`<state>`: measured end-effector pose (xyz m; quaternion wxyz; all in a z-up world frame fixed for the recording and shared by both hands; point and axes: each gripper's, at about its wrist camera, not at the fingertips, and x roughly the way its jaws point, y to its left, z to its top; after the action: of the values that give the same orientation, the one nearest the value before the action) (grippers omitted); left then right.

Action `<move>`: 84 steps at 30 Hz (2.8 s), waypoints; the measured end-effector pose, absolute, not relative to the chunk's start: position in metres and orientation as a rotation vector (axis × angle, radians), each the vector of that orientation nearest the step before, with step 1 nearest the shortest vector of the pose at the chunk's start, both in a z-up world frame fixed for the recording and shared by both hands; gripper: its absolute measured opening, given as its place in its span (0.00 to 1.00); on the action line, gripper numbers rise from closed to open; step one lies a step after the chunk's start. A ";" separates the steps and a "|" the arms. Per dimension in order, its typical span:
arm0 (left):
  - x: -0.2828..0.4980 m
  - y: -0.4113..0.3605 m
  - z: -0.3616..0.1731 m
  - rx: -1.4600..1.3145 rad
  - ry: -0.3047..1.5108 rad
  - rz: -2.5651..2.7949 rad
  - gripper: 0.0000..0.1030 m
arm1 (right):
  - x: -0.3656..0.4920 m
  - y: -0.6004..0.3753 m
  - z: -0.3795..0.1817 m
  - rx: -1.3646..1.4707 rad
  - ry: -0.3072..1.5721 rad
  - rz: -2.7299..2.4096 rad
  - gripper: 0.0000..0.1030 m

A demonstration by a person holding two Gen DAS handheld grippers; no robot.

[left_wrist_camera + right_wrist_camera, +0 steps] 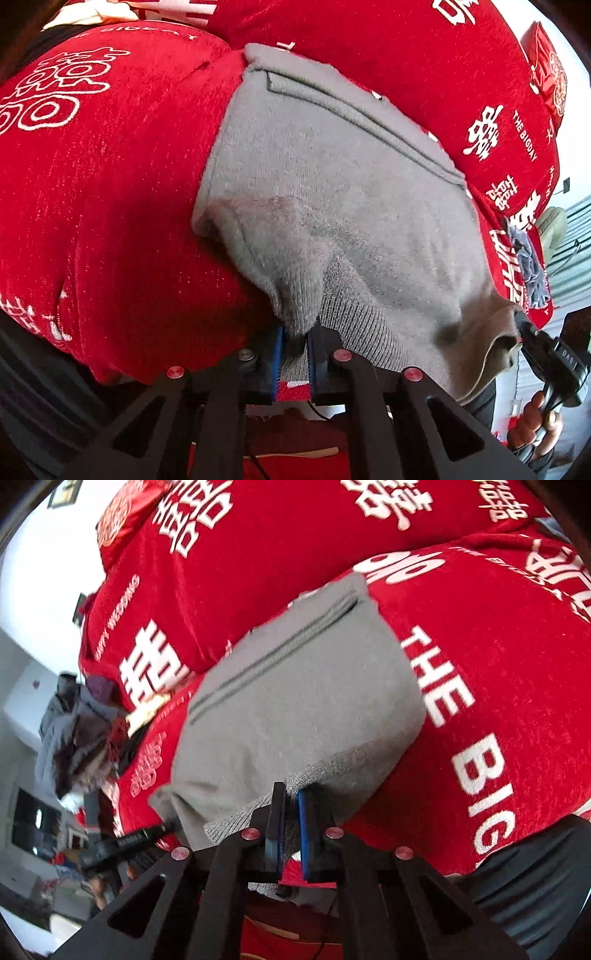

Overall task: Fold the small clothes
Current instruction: 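Lift the hem with both grippers and fold it toward the collar, then release the hem with both grippers and press the folded sweater flat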

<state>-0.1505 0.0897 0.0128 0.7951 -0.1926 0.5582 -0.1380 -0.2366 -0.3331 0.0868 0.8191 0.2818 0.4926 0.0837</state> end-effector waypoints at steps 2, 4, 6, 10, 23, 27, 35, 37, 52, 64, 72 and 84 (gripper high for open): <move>-0.152 0.087 0.011 -0.417 1.199 -0.304 0.63 | -0.238 -0.331 0.080 0.606 1.060 0.194 0.11; -0.155 0.084 0.014 -0.397 1.179 -0.282 0.66 | -0.236 -0.332 0.071 0.635 1.085 0.184 0.13; -0.155 0.079 0.012 -0.371 1.182 -0.276 0.66 | -0.236 -0.337 0.062 0.650 1.103 0.175 0.27; -0.155 0.077 0.013 -0.355 1.178 -0.271 0.66 | -0.238 -0.344 0.056 0.695 1.095 0.171 0.64; -0.155 0.067 0.016 -0.263 1.160 -0.270 0.07 | -0.220 -0.326 0.031 0.727 1.218 0.173 0.06; -0.159 0.071 0.024 -0.305 1.174 -0.305 0.08 | -0.231 -0.312 0.063 0.620 1.115 0.255 0.06; -0.156 0.106 0.091 -0.472 0.979 -0.351 0.08 | -0.225 -0.345 0.131 0.712 0.845 0.314 0.06; -0.150 0.112 0.101 -0.517 0.945 -0.346 0.08 | -0.213 -0.352 0.138 0.755 0.795 0.325 0.06; -0.026 0.107 0.156 -0.569 0.870 -0.277 0.08 | -0.081 -0.366 0.167 0.789 0.688 0.292 0.06; 0.133 0.085 0.089 -0.558 1.026 -0.142 0.08 | 0.073 -0.378 0.084 0.735 0.871 0.144 0.06; 0.170 0.099 0.014 -0.732 1.205 -0.143 0.09 | 0.118 -0.384 0.011 0.739 1.080 0.081 0.19; 0.108 0.124 0.060 -0.756 1.073 -0.337 0.99 | 0.076 -0.369 0.026 0.832 1.089 0.286 0.74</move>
<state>0.1079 0.1236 0.0600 0.7792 -0.3496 0.4964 -0.1559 0.0757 -0.3687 0.0257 0.7649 0.3826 0.5012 0.1316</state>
